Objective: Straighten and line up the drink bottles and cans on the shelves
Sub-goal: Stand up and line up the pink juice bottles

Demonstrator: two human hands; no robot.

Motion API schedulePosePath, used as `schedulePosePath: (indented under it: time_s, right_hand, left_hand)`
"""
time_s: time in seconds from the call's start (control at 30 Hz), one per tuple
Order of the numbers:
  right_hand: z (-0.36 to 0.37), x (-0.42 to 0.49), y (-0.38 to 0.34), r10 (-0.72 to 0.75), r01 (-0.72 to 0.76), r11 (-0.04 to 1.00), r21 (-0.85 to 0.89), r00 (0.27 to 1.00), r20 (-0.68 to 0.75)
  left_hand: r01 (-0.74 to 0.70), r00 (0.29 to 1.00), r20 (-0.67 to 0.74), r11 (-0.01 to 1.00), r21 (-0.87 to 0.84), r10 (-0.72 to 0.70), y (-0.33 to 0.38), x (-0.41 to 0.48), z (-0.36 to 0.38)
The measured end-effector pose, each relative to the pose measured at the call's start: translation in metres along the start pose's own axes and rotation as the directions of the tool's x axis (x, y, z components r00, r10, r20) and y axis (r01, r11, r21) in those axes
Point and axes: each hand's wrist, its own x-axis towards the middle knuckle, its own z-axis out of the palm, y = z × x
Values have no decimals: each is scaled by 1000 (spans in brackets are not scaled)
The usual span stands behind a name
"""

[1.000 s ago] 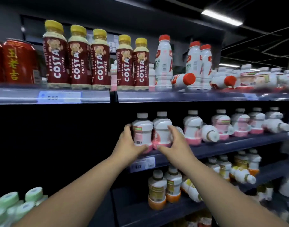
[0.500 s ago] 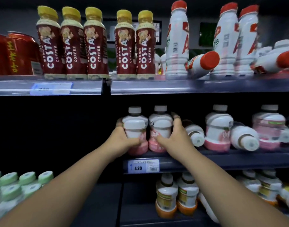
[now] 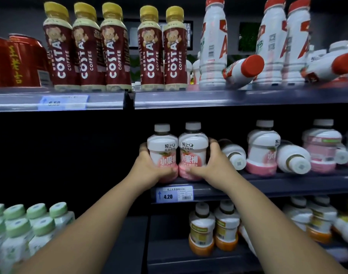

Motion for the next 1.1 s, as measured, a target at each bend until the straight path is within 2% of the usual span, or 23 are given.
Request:
schedulePosePath:
  time_s: [0.13, 0.27, 0.43, 0.5, 0.63, 0.87, 0.97, 1.03, 1.1]
  right_hand:
    - [-3, 0, 0, -12, 10, 999, 39, 999, 47]
    - [2, 1, -2, -6, 6, 1000, 3, 998, 56]
    - [-1, 5, -2, 4, -4, 1000, 2, 994, 108]
    - [3, 4, -4, 9, -9, 1000, -5, 996, 85]
    - [10, 4, -6, 2, -3, 984, -176, 1000, -3]
    - [11, -3, -7, -19, 12, 978, -210, 999, -31]
    - [6, -6, -9, -66, 60, 987, -148, 997, -31]
    - [-5, -12, -9, -103, 101, 995, -20, 986, -129]
    - [-15, -22, -5, -149, 168, 985, 33, 937, -316]
  left_hand:
    - [-5, 1000, 14, 995, -104, 6, 0, -4, -3]
    - [-25, 1000, 12, 994, -109, 27, 3, -8, 0]
    - [-26, 997, -79, 998, -61, 21, 5, -13, -1]
    - [-30, 996, -89, 999, -21, 28, 6, -15, -1]
    - [-26, 995, -98, 999, 26, 29, 7, -14, 1]
    - [-75, 976, -199, 994, 84, 91, 16, -21, 6]
    - [-80, 949, -284, 977, 200, 136, 29, -21, 9]
    - [-51, 941, -310, 964, 261, 134, 34, -21, 11]
    - [-18, 944, -317, 971, 238, 96, 34, -21, 14]
